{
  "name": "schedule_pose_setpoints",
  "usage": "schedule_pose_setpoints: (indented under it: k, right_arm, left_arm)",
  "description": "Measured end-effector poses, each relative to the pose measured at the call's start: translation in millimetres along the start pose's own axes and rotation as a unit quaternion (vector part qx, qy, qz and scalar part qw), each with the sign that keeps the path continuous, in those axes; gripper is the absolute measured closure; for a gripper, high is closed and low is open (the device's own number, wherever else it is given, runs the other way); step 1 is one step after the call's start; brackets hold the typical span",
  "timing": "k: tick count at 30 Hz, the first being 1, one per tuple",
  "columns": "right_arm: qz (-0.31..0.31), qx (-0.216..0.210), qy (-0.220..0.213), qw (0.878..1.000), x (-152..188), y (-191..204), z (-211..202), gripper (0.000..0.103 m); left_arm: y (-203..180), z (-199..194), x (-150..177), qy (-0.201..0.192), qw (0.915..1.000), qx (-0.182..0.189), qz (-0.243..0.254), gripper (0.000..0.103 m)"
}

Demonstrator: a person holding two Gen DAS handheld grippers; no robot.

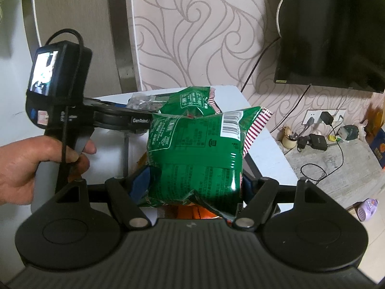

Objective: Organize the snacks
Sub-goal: 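Lower the green bag into the black box and open the right tool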

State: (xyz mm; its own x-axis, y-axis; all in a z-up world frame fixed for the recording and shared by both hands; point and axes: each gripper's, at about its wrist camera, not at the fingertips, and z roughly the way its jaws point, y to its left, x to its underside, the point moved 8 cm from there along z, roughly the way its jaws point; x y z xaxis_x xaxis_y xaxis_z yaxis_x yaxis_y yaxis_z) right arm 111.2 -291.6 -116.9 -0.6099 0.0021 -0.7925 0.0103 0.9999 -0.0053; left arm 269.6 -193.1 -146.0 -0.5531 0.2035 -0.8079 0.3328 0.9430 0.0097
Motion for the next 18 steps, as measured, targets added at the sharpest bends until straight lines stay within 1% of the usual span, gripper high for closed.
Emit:
schedule_pose_setpoints:
  k: [4,11,14,18]
  right_arm:
    - [-0.005,-0.004,0.005,1.000,-2.0,3.1,9.4,0.025]
    - [-0.025,-0.010,0.018,0.999,-3.2,8.6,29.5,0.025]
    - [-0.024,-0.014,0.023,0.999,-5.2,7.0,33.9,0.025]
    - [-0.027,-0.024,0.031,0.999,-6.1,2.7,33.0,0.021]
  left_arm:
    - [4.1,-4.5,1.1,0.002,1.0000,0.003,-0.002,0.056]
    - [2.3,-13.4,2.1,-0.003,1.0000,0.009,-0.002,0.055]
    - [0.1,-14.8,2.2,-0.005,0.9999,0.009,0.002,0.055]
    - [-2.6,-17.3,2.4,-0.006,0.9999,0.011,0.001,0.055]
